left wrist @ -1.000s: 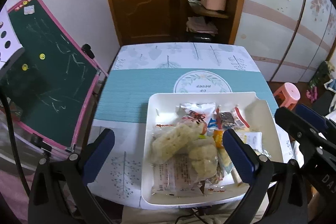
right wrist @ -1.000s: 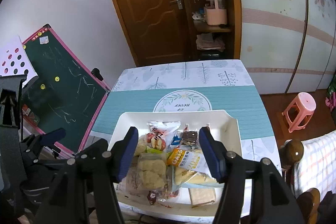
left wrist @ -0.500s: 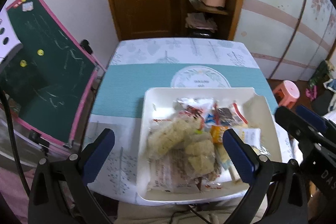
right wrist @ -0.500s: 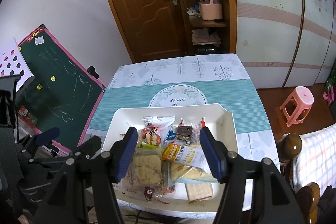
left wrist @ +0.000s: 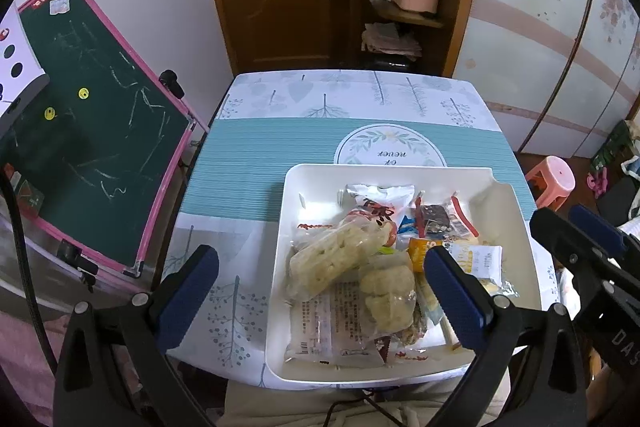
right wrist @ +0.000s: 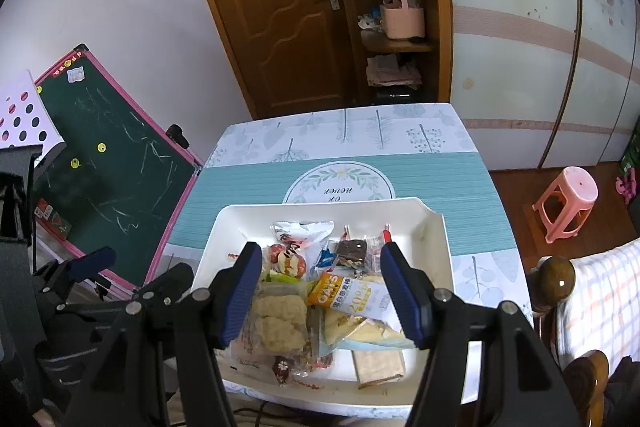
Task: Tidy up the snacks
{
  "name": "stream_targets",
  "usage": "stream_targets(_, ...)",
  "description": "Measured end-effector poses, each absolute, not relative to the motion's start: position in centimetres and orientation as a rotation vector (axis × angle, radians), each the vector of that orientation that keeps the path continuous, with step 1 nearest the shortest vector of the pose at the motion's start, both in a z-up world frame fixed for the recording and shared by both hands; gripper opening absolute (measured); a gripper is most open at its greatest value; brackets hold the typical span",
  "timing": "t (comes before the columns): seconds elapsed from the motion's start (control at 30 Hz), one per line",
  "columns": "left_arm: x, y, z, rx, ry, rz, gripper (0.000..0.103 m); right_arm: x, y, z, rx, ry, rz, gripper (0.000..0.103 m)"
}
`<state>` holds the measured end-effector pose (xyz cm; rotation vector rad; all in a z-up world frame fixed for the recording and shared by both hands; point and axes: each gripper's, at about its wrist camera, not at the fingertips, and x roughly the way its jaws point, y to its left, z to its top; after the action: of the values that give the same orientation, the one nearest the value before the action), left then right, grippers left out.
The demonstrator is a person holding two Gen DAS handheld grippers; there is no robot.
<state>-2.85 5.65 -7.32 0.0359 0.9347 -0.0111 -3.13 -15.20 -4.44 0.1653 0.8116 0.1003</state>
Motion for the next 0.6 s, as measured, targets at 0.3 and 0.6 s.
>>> stream_targets(0.3, -2.80, 5.78, -7.09, 0.030, 0.921, -0.005, 0.102, -2.98, -15.02, -4.67, 0.160, 0.826, 0.104, 0.062)
stream_targets(0.6, -2.80, 5.78, -7.02, 0.032, 0.920, -0.007, 0.102, -2.78, -14.82, -4.95, 0.163, 0.842, 0.114, 0.062)
